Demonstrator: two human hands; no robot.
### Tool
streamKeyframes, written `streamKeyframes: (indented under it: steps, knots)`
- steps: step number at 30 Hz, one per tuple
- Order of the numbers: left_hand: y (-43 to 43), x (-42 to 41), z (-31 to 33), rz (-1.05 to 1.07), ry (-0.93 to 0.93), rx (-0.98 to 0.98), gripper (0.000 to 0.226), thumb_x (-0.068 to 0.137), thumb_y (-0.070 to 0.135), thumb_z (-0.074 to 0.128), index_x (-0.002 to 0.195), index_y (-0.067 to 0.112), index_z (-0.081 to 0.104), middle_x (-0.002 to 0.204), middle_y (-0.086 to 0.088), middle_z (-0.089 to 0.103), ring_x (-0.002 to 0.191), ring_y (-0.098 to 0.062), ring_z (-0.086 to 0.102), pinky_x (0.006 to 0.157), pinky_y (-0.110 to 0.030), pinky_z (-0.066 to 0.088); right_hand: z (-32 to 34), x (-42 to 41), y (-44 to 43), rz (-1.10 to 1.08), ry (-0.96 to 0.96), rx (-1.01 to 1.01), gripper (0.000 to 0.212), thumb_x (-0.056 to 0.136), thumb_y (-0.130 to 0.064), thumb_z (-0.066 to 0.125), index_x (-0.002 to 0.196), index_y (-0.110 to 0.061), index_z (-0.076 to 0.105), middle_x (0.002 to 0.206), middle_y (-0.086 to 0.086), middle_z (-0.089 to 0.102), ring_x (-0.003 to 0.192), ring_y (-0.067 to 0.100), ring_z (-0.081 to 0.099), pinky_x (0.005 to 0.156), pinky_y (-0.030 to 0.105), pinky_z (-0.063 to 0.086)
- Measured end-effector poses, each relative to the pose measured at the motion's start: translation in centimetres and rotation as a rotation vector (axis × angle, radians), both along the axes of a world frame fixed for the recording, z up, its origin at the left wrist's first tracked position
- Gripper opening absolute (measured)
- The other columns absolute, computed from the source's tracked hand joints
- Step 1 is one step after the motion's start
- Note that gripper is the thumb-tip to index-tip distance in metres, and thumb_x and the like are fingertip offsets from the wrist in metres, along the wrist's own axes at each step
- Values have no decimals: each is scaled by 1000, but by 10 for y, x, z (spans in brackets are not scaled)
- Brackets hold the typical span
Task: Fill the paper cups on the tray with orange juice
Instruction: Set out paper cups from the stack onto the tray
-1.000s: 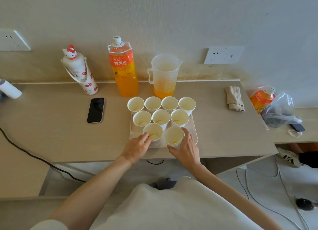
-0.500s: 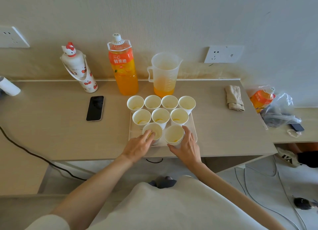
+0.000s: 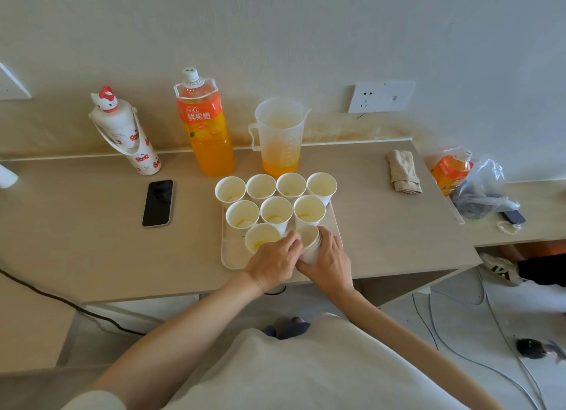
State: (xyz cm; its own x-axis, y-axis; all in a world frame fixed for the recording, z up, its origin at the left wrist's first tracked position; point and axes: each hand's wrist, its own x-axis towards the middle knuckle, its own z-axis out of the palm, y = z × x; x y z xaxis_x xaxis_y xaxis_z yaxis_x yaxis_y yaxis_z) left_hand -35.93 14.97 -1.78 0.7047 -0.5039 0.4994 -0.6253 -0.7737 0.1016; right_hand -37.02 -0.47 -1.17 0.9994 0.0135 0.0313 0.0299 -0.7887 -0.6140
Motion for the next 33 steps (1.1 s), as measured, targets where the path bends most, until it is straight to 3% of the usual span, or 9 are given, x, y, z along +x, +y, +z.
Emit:
streamKeyframes:
  steps: [6, 12, 19, 21, 26, 33]
  knots:
    - [-3, 4, 15, 156, 14, -58, 28, 95, 19, 42, 80, 4, 59, 91, -6, 58, 41, -18, 44, 27, -23, 28, -8, 1, -18, -16, 15, -92, 78, 69, -45, 80, 131, -13, 47, 114, 3, 58, 105, 26, 55, 77, 36, 47]
    - [14, 12, 13, 93, -53, -33, 36, 103, 20, 35, 83, 4, 60, 96, -4, 58, 41, -16, 43, 28, -26, 32, -20, -7, -38, -169, 4, -83, 81, 67, -36, 82, 133, -8, 46, 115, 6, 59, 107, 30, 54, 77, 39, 49]
    - [18, 8, -5, -52, -75, 101, 5, 86, 5, 64, 82, 4, 61, 87, -6, 59, 43, -16, 45, 33, -28, 40, -19, -6, -33, -264, -4, -10, 87, 69, -30, 83, 140, -7, 39, 129, 11, 54, 118, 31, 49, 87, 44, 48]
    - [16, 8, -9, -69, -69, 146, 13, 76, -3, 70, 83, 3, 62, 84, -7, 58, 44, -15, 44, 34, -28, 40, -19, -6, -30, -248, -3, -4, 88, 70, -31, 83, 141, -7, 37, 130, 11, 53, 119, 31, 48, 89, 44, 49]
    - [16, 9, -11, -74, -60, 191, 16, 71, -8, 70, 80, 3, 63, 82, -10, 58, 47, -16, 45, 38, -28, 42, -21, -7, -30, -231, -26, -8, 86, 70, -35, 83, 139, -7, 38, 128, 10, 54, 116, 31, 51, 87, 45, 50]
    - [15, 11, -12, -114, -104, 257, 16, 72, -9, 61, 76, 6, 64, 81, -10, 61, 54, -20, 53, 56, -31, 48, -21, -6, -34, -234, -29, 1, 87, 70, -36, 84, 140, -9, 38, 131, 9, 53, 118, 29, 51, 90, 43, 49]
